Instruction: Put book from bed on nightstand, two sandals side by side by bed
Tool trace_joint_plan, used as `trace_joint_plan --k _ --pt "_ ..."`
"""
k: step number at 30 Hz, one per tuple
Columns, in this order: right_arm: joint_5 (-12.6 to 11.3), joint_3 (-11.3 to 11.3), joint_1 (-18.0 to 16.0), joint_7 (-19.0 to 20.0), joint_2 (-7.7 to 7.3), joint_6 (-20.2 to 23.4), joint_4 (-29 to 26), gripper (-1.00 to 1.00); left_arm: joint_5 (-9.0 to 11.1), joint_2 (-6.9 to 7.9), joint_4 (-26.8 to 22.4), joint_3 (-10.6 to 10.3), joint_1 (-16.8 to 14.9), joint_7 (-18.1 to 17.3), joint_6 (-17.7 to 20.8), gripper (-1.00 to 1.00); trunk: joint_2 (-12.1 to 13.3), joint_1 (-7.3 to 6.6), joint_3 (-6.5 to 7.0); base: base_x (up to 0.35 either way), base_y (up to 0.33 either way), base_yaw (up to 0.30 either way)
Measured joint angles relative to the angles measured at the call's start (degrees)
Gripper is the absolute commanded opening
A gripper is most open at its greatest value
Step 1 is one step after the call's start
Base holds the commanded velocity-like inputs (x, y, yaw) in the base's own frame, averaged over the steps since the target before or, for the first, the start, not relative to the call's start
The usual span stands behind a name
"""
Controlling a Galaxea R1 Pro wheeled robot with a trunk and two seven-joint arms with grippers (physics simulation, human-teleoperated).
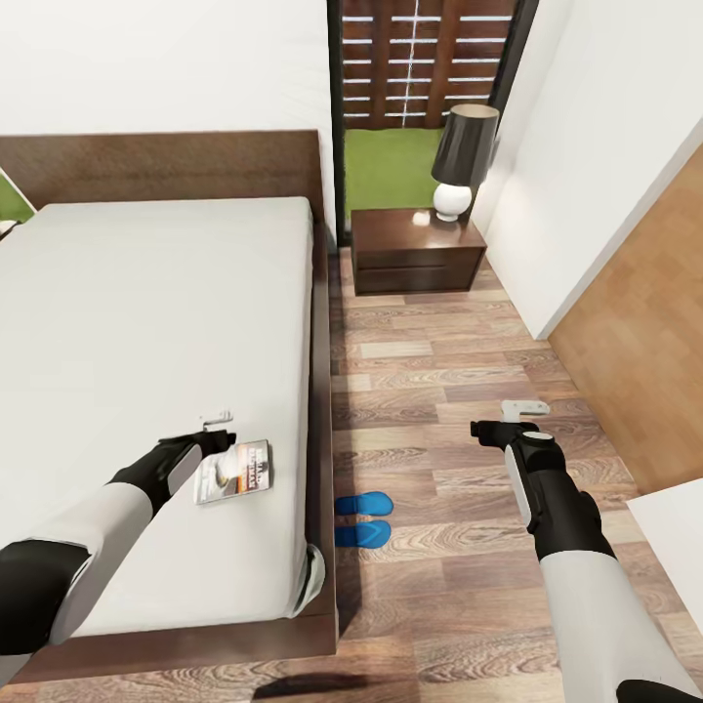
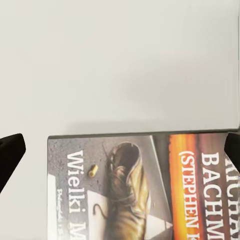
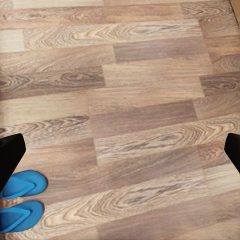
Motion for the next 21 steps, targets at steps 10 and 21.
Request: trace_joint_plan --k 10,21 --pt "-0.07 0.00 0.00 -0.01 0.00 -0.01 0.02 1.00 -0.02 0.73 -1.22 0.17 0.00 0.10 1.25 1.00 -4.01 2.20 -1.80 0.000 0.000 0.000" --pt "0.12 0.00 0.00 -0.04 0.00 -0.04 0.09 1.00 0.01 2.89 -10.14 0.24 -0.05 0.45 14.00 1.00 -8.04 4.40 -3.60 0.000 0.000 0.000"
